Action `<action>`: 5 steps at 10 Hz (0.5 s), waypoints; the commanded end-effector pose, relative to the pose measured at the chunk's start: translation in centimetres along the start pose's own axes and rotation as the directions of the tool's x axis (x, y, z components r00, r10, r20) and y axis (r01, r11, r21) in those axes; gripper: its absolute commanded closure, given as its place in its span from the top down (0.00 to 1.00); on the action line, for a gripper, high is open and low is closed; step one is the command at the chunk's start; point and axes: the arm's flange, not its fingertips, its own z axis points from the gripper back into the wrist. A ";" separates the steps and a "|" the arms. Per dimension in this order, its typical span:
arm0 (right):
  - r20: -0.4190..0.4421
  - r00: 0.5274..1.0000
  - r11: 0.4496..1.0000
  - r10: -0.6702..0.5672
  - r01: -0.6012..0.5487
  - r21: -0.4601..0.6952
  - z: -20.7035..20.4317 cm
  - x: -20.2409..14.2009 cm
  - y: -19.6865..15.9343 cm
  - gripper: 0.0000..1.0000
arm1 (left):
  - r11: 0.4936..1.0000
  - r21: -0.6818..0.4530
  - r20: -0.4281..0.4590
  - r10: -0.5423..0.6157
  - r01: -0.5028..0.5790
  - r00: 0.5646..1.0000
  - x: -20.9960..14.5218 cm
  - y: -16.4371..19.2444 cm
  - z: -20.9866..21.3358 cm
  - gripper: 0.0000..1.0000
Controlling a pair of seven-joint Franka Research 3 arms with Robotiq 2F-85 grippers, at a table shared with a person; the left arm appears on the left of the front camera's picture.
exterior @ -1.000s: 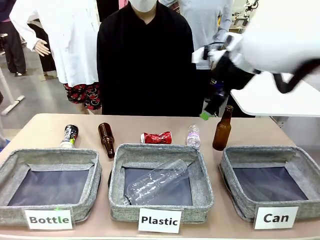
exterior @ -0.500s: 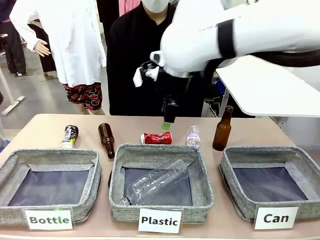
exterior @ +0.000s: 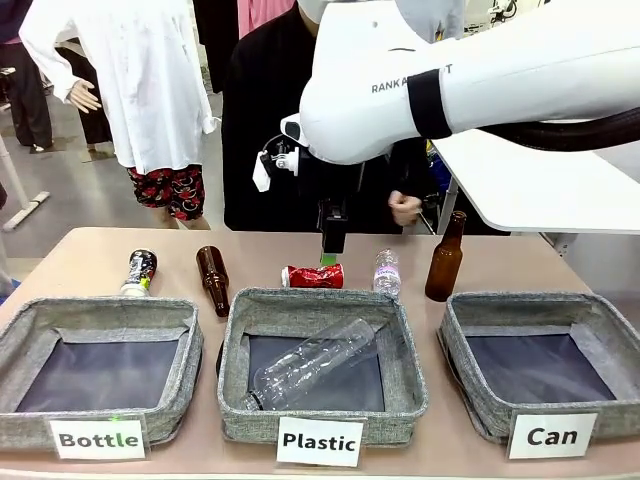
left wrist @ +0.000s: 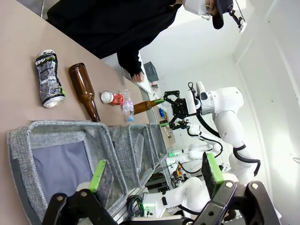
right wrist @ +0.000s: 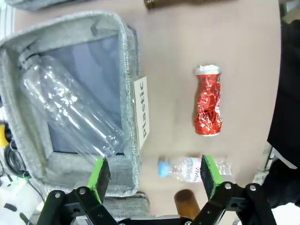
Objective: Sort the can waste into the basket.
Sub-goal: Pick up the can waste from the table and place it in the right Fabric basket.
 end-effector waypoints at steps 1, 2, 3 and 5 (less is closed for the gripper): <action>-0.091 0.995 0.998 -0.027 0.022 -0.054 -1.1 0.2 -1.5 1.00 | 0.999 -0.021 0.014 -0.025 0.025 1.000 -0.2 -0.2 0.0 1.00; -0.107 0.993 0.999 -0.040 0.037 -0.037 -2.3 0.5 -3.2 1.00 | 0.999 -0.021 0.014 -0.025 0.025 1.000 -0.2 -0.2 0.0 1.00; -0.109 0.993 0.999 -0.036 0.032 -0.041 -1.1 0.2 -3.0 1.00 | 0.999 -0.021 0.014 -0.025 0.025 1.000 -0.2 -0.2 0.0 1.00; 0.187 0.922 0.913 0.338 -0.369 0.172 7.0 -4.8 3.7 1.00 | 0.999 -0.021 0.014 -0.025 0.025 1.000 -0.2 -0.2 0.0 1.00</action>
